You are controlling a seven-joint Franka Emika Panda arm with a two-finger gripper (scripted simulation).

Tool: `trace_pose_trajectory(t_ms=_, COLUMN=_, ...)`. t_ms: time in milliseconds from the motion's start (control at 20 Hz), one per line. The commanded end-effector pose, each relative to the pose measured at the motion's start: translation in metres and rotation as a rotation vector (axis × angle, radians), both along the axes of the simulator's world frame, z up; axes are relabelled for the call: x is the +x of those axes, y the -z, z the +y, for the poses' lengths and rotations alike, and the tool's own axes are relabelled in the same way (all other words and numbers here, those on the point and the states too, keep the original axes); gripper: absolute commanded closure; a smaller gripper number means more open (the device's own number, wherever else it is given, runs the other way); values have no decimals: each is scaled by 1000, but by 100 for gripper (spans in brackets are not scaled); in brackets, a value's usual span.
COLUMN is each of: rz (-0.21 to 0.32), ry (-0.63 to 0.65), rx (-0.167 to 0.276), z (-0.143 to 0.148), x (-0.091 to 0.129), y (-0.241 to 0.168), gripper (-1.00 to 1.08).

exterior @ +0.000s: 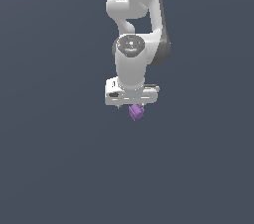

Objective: Pick up the object and move it to a goal position.

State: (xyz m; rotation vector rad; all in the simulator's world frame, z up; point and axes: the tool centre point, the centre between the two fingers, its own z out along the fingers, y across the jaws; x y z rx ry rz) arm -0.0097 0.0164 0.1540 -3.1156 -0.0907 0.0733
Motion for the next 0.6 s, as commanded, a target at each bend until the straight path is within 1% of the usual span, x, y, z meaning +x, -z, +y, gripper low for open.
trace_pose_trajectory(t_ms=0, rz=0, ry=0, rx=1, z=0, x=0, y=0, gripper=-92)
trace_pose_trajectory(t_ms=300, rz=-5, ry=-38, rx=-2, z=2, x=-3, y=6, gripper=-92)
trace_pose_trajectory(t_ms=550, rz=-14, ry=-118, rx=-5, z=8, x=-11, y=18, gripper=-92)
